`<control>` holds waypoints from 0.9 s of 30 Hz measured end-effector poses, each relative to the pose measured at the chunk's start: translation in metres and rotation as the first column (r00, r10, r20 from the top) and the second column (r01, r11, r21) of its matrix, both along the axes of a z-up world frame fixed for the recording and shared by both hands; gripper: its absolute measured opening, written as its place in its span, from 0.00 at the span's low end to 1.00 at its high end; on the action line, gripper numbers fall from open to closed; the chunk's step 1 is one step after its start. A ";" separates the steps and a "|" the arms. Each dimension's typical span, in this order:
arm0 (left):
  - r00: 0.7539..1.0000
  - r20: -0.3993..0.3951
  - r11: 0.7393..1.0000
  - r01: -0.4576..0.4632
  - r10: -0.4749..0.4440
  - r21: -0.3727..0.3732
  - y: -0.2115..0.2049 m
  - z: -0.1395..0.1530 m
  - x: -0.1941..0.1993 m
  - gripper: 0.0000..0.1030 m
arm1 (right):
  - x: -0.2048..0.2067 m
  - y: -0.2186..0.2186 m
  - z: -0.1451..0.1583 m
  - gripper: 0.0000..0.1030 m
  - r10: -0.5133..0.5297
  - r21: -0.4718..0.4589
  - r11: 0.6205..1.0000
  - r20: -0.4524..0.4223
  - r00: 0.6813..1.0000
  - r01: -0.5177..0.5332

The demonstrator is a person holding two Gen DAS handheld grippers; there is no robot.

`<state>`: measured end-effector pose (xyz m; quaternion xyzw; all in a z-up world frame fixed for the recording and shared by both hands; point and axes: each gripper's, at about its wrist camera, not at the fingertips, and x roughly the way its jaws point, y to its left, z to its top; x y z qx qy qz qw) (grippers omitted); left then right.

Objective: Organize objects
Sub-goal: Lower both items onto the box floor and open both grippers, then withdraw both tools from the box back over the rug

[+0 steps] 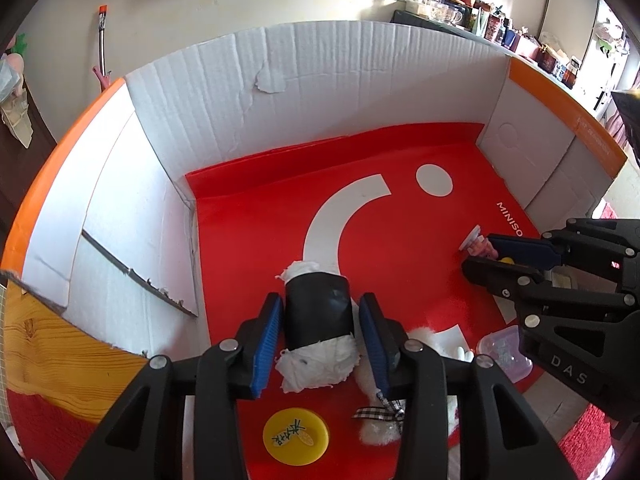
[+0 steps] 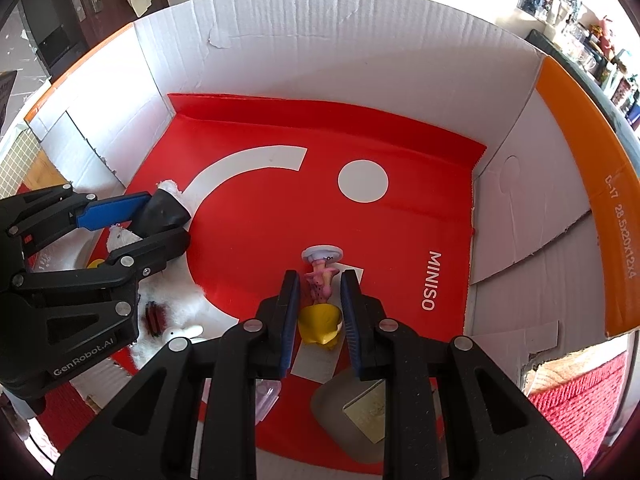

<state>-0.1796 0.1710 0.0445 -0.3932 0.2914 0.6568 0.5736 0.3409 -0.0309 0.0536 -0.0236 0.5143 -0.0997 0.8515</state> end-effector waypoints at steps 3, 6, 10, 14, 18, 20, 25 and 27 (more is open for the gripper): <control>1.000 0.012 1.000 0.002 -0.002 0.003 0.000 0.000 0.000 0.44 | 0.001 -0.001 0.000 0.24 -0.014 0.000 1.000 0.005 1.000 0.014; 1.000 0.023 1.000 0.002 -0.002 0.010 0.003 0.000 0.001 0.46 | 0.001 -0.003 0.000 0.29 -0.023 0.006 1.000 0.009 1.000 0.023; 0.999 0.031 1.000 -0.006 0.005 0.025 0.002 0.003 -0.001 0.46 | 0.004 -0.009 0.003 0.58 -0.035 0.011 0.999 0.033 0.999 0.034; 0.999 0.043 0.999 -0.023 0.021 0.046 0.003 0.009 -0.003 0.52 | 0.002 -0.005 0.010 0.58 -0.049 0.000 0.999 0.058 0.997 0.049; 0.997 0.064 0.997 -0.037 0.032 0.072 0.000 0.018 -0.007 0.53 | 0.000 -0.002 0.018 0.58 -0.052 0.003 0.999 0.081 0.995 0.052; 0.997 0.073 0.995 -0.045 0.039 0.086 -0.006 0.023 -0.009 0.53 | 0.000 0.001 0.024 0.58 -0.049 -0.002 0.999 0.094 0.994 0.050; 0.995 0.079 0.986 -0.074 0.063 0.146 -0.021 0.043 -0.014 0.63 | -0.011 0.012 0.040 0.63 -0.040 -0.007 0.999 0.135 0.990 0.041; 0.994 0.083 0.983 -0.080 0.067 0.164 -0.024 0.049 -0.011 0.63 | -0.017 0.015 0.047 0.64 -0.034 -0.012 0.999 0.153 0.988 0.037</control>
